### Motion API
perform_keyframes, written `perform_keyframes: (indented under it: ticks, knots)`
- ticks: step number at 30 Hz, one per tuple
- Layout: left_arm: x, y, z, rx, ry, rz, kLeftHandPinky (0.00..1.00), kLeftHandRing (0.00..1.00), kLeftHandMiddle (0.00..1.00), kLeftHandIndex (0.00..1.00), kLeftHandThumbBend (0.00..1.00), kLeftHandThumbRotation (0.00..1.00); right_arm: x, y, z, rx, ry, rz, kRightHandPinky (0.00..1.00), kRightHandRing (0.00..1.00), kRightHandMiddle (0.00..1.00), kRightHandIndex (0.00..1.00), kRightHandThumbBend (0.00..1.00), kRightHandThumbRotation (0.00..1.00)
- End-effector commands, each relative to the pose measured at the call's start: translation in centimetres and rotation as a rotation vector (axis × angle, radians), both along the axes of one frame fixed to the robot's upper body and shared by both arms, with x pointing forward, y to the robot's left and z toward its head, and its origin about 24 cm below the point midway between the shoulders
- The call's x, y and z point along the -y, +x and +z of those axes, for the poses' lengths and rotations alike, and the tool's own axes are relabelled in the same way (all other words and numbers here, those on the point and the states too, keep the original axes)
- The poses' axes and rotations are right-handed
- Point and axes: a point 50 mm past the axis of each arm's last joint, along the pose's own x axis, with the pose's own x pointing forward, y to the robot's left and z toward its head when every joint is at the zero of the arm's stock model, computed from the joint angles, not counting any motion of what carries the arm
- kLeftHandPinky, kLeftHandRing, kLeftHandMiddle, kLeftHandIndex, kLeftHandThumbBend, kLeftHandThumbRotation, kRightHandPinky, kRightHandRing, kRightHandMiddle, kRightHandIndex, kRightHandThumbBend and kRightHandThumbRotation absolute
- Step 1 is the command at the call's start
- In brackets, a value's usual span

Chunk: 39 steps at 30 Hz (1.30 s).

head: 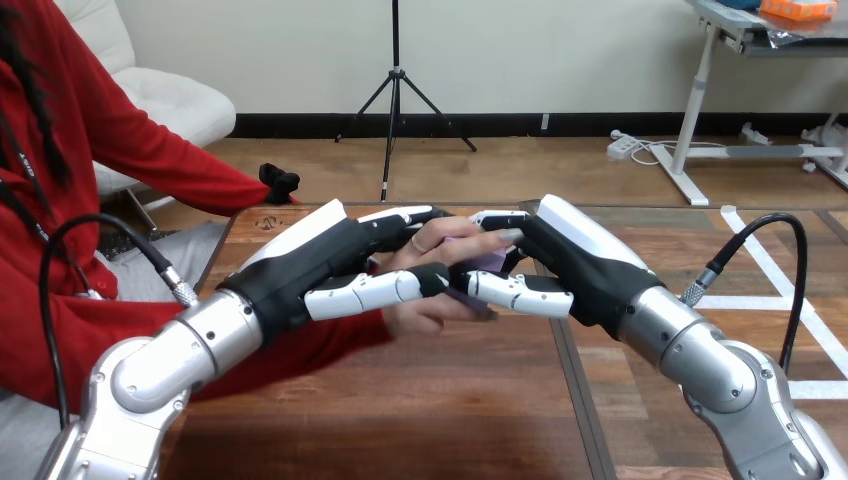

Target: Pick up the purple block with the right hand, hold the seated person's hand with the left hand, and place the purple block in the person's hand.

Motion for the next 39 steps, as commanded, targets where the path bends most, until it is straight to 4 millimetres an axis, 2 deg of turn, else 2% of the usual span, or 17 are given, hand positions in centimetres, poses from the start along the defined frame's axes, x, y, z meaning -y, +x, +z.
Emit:
perform_keyframes:
  ticks: [1, 11, 18, 31, 39]
  knots:
    - [0.7, 0.2, 1.2, 0.022, -0.045, -0.067, 0.74, 0.84, 0.84, 0.86, 1.00, 0.94, 0.0, 0.6, 1.2, 0.046, 0.045, -0.003, 0.67, 0.76, 0.77, 0.76, 0.56, 1.00]
    - [0.3, 0.0, 0.9, 0.007, -0.072, -0.062, 0.73, 0.80, 0.82, 0.84, 1.00, 0.93, 0.6, 0.4, 0.7, 0.035, 0.051, -0.012, 0.67, 0.77, 0.78, 0.76, 0.63, 1.00]
    - [0.2, -0.3, 0.5, 0.032, -0.124, -0.032, 0.67, 0.77, 0.80, 0.82, 1.00, 0.98, 1.0, 0.1, 0.5, 0.032, 0.056, -0.019, 0.68, 0.77, 0.78, 0.76, 0.67, 1.00]
    - [-0.1, -1.1, -0.8, 0.144, -0.227, 0.077, 0.56, 0.66, 0.72, 0.75, 1.00, 1.00, 1.7, -0.8, 0.1, 0.031, 0.077, -0.042, 0.66, 0.75, 0.76, 0.75, 0.71, 1.00]
    - [-0.5, -1.9, -1.9, 0.183, -0.281, 0.166, 0.60, 0.68, 0.71, 0.72, 0.95, 1.00, 2.2, -1.8, -0.1, 0.042, 0.102, -0.057, 0.65, 0.74, 0.76, 0.74, 0.74, 1.00]
